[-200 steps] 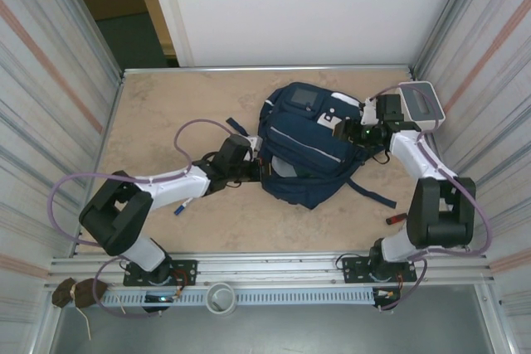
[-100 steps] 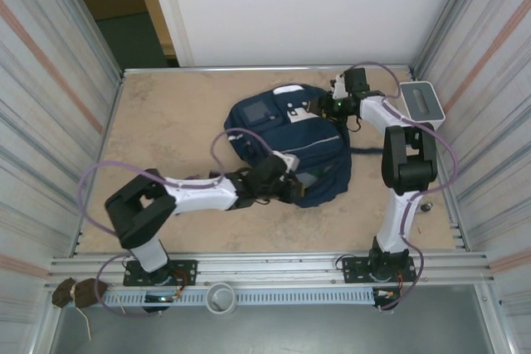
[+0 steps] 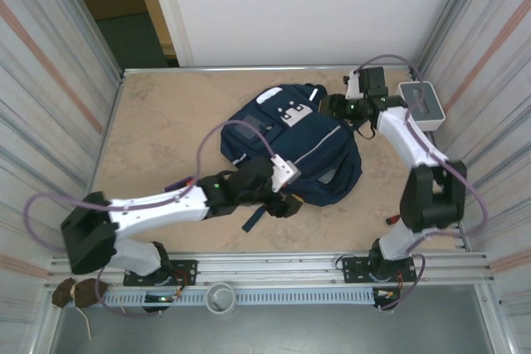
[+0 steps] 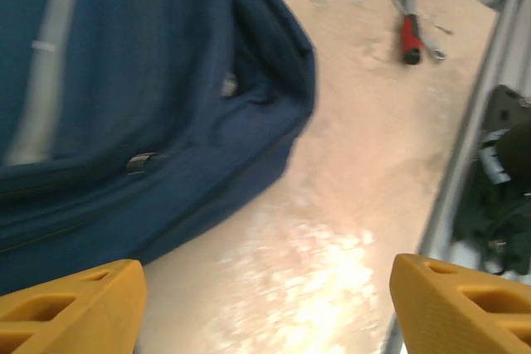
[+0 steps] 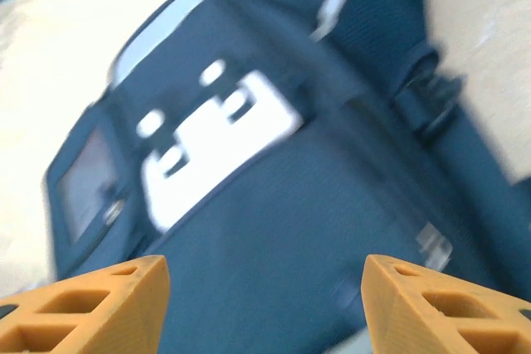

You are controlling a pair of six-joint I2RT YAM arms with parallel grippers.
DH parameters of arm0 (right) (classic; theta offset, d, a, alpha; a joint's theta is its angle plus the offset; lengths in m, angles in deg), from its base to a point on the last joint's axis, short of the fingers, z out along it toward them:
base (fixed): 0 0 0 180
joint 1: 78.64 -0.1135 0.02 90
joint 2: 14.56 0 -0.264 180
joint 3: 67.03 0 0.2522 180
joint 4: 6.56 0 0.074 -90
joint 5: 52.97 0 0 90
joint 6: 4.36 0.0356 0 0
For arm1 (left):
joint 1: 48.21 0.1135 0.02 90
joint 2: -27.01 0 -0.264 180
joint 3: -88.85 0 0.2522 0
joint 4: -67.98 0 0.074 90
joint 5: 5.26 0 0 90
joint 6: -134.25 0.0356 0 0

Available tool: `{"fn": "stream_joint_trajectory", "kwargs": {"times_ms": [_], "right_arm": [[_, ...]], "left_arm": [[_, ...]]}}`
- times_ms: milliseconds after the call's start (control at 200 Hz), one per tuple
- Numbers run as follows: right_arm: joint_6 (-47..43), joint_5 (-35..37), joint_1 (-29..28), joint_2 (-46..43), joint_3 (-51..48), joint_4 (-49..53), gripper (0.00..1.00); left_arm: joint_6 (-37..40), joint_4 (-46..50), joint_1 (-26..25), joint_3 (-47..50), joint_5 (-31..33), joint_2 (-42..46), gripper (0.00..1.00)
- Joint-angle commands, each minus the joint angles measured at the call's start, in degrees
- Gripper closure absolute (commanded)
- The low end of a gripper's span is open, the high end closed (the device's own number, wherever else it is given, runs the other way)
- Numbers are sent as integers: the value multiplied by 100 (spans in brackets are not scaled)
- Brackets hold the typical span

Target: Pack the student bag

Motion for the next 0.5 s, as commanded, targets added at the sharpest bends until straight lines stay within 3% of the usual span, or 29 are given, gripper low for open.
{"fn": "stream_joint_trajectory", "kwargs": {"times_ms": [0,95,200,311,491], "right_arm": [[-6,191,-372,-938,-721,447,39],[236,359,-654,-1586,-1334,491,42],[666,-213,-829,-1686,-1959,7,44],[576,-196,-800,-1217,-1995,-121,47],[338,164,-375,-461,-1753,-361,51]], "left_arm": [[1482,221,605,332,909,615,21],[1945,-218,1493,560,588,887,24],[2927,-1090,2317,950,-134,950,25],[4333,-1410,2725,1043,-467,665,24],[6126,-296,2991,277,-282,-269,23]]}}
